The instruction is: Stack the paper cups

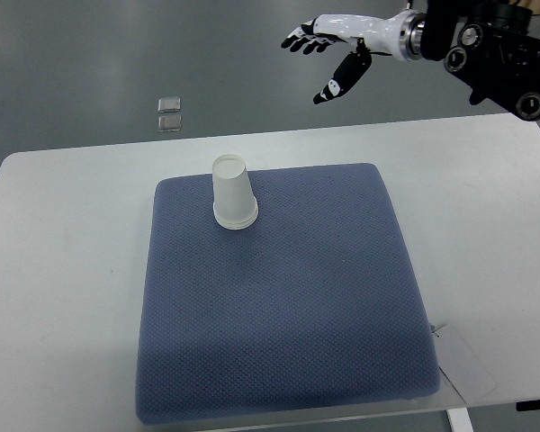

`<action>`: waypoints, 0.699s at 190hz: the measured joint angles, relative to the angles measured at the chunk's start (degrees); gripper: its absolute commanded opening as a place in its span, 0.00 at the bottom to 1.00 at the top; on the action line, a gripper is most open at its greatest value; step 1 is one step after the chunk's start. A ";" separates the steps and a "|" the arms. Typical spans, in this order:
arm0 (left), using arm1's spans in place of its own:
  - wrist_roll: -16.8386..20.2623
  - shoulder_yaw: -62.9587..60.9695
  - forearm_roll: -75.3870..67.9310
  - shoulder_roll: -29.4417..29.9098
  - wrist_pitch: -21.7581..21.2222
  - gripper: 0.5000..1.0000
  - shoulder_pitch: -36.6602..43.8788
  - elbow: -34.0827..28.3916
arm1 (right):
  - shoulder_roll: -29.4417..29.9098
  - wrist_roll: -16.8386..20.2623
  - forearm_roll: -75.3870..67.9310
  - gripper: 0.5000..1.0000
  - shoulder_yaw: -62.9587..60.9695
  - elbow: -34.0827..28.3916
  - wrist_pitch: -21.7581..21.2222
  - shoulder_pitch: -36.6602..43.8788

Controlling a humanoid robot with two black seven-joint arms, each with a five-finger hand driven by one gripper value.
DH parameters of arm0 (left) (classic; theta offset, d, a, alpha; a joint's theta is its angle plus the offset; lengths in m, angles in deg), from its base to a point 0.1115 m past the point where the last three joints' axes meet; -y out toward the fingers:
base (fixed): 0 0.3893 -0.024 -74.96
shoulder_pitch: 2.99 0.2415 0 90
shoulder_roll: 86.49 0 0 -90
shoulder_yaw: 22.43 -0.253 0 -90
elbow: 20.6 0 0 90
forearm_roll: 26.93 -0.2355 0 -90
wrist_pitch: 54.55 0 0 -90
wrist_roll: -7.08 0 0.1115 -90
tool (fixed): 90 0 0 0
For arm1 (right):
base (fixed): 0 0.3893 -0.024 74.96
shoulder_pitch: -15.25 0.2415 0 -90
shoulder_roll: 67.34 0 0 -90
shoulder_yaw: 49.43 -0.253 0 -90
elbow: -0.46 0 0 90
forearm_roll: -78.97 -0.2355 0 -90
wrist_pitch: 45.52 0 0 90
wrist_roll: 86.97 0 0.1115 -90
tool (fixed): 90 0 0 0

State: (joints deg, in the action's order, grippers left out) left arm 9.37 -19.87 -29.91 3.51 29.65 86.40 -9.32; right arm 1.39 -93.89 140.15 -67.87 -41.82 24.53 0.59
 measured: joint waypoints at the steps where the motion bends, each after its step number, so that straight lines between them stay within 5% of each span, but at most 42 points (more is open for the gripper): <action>1: 0.00 0.00 0.00 0.00 0.00 1.00 0.00 0.00 | -0.19 0.07 -0.51 0.75 -0.16 0.00 0.10 -0.22; 38: 0.00 0.00 0.00 0.00 0.00 1.00 0.00 0.00 | -4.76 3.37 -22.21 0.75 -6.21 0.44 7.80 -9.19; 99: 0.00 0.00 0.00 0.00 0.00 1.00 0.00 0.00 | -3.73 5.47 -47.83 0.76 -7.65 0.36 22.88 -17.59; 133: 0.00 0.00 0.00 0.00 0.00 1.00 -0.01 0.00 | -1.47 4.96 -51.72 0.83 -8.12 -1.08 24.31 -21.10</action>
State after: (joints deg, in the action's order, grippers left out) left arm 9.37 -19.87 -29.91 3.51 29.65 86.39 -9.33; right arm -0.08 -88.93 88.43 -75.99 -42.90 48.84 -20.51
